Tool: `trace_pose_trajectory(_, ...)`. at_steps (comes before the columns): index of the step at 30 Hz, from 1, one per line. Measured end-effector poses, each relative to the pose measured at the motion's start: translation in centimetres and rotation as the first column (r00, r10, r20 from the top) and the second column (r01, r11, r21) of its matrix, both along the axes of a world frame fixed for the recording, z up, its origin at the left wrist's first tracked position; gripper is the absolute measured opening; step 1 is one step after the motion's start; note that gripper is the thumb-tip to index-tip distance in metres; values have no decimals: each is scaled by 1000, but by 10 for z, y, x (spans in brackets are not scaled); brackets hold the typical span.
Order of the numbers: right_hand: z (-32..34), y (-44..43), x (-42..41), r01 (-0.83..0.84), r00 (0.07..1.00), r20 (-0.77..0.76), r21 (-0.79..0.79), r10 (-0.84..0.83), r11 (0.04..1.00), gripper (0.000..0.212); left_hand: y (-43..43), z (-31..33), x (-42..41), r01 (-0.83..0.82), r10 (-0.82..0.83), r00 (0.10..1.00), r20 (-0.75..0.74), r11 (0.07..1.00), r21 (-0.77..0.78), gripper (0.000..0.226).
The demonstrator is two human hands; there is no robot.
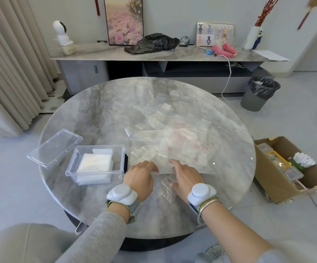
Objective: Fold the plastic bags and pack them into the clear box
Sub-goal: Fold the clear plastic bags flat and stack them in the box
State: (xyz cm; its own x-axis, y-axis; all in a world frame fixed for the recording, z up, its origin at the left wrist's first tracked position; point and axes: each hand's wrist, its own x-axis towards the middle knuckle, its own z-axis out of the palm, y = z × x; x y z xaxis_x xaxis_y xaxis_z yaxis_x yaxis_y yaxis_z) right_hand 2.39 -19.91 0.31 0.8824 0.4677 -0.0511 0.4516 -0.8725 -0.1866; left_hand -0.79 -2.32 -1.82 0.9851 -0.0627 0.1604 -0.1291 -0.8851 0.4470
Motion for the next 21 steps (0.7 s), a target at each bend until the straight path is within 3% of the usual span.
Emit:
trace_pose_trajectory(2, -3, -7, 2, 36, 999, 20, -13, -35, 999, 63, 5, 2, -1, -23, 18, 997, -72, 998, -66, 40)
trace_pose_trajectory(4, -2, -11, 5, 29, 999, 41, -33, -28, 999, 47, 9, 1, -2, -29, 19, 994, -107, 995, -95, 53)
trace_pose_trajectory(7, -1, -14, 5, -38, 998, 43, -91, 42, 995, 28, 14, -1, -2, -54, 49, 990, -135, 998, -39, 68)
trace_pose_trajectory(13, 0, -17, 5, -20, 999, -50, -37, 18, 999, 30, 36, -1, 5, -207, 242, 963, -117, 945, 252, 59)
trace_pose_trajectory(17, -2, -20, 4, 10, 996, -87, -17, -12, 1000, 32, 53, 0, 8, -262, 308, 940, -147, 926, 271, 61)
trace_pose_trajectory(21, 0, -20, 5, 36, 994, -104, 29, -33, 999, 31, 45, -2, 6, -229, 264, 953, -149, 948, 219, 62)
